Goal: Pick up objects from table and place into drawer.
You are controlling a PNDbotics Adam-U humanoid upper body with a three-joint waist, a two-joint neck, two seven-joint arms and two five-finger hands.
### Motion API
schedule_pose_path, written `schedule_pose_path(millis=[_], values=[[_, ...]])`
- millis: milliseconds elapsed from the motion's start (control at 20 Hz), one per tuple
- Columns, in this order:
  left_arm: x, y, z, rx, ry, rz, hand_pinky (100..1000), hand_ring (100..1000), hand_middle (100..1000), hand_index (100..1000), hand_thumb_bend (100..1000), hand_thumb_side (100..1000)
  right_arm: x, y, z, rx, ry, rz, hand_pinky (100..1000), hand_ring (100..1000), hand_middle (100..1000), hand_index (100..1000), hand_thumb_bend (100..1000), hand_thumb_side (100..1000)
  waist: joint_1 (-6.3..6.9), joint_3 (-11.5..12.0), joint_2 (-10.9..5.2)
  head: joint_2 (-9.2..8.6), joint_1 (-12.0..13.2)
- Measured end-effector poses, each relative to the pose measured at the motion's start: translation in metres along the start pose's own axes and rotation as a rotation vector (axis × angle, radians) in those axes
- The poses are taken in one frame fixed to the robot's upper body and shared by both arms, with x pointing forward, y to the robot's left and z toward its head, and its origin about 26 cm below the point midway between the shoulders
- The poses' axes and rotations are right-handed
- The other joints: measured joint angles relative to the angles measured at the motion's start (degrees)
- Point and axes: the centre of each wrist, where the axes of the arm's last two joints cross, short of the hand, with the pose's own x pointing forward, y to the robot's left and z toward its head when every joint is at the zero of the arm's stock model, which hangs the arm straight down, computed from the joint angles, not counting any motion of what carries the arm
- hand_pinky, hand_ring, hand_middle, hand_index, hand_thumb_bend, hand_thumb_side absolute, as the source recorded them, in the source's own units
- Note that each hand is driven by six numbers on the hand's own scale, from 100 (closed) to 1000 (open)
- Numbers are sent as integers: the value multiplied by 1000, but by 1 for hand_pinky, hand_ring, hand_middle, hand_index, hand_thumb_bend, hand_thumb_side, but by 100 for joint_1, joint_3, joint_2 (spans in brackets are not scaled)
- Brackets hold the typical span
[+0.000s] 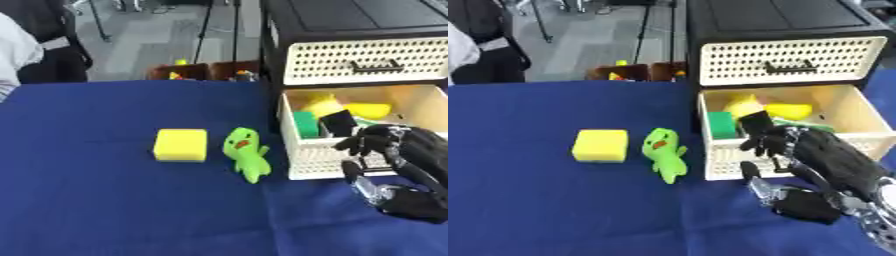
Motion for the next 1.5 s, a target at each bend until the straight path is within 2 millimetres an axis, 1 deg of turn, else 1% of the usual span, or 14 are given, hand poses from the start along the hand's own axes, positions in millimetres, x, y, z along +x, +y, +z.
schedule_pose_path(millis=[250,400,500,550,600,900,1100,1400,1500], values=[[-1,0,4,8,19,1,538,693,710,896,506,872,-2,9,8,117,71,-75,340,563,550,755,121,1000,18,-15,49,-50,-13],[-2,-1,5,13,26,3,537,691,709,895,506,873,-5,10,12,173,113,-107,365,582,565,750,125,1000,24,-48,70,-75,-12],[-2,-2,5,15,29,5,536,690,708,895,505,873,-7,8,13,197,140,-117,398,606,576,746,125,1000,31,-62,76,-87,-8],[-2,-2,6,18,32,8,536,689,708,894,504,873,-8,6,13,208,154,-118,400,608,577,746,100,1000,35,-66,86,-97,-4],[-2,-2,7,18,35,8,535,689,708,894,503,874,-9,4,12,216,168,-119,401,609,577,746,125,1000,39,-70,96,-109,1],[-3,-2,9,23,47,8,534,686,705,890,501,872,-14,-6,11,273,257,-130,428,650,625,761,118,1000,54,-77,105,-127,6],[-4,-2,10,29,53,7,533,685,705,889,504,872,-16,-11,10,323,310,-154,431,659,654,775,116,1000,54,-85,132,-171,6],[-4,-2,12,38,58,10,532,685,704,887,506,873,-16,-21,5,384,346,-176,435,669,673,782,104,1000,54,-81,167,-174,-1],[-4,-3,13,45,61,14,531,685,703,887,506,876,-16,-23,3,403,352,-185,445,682,696,786,100,1000,53,-84,177,-174,-5]])
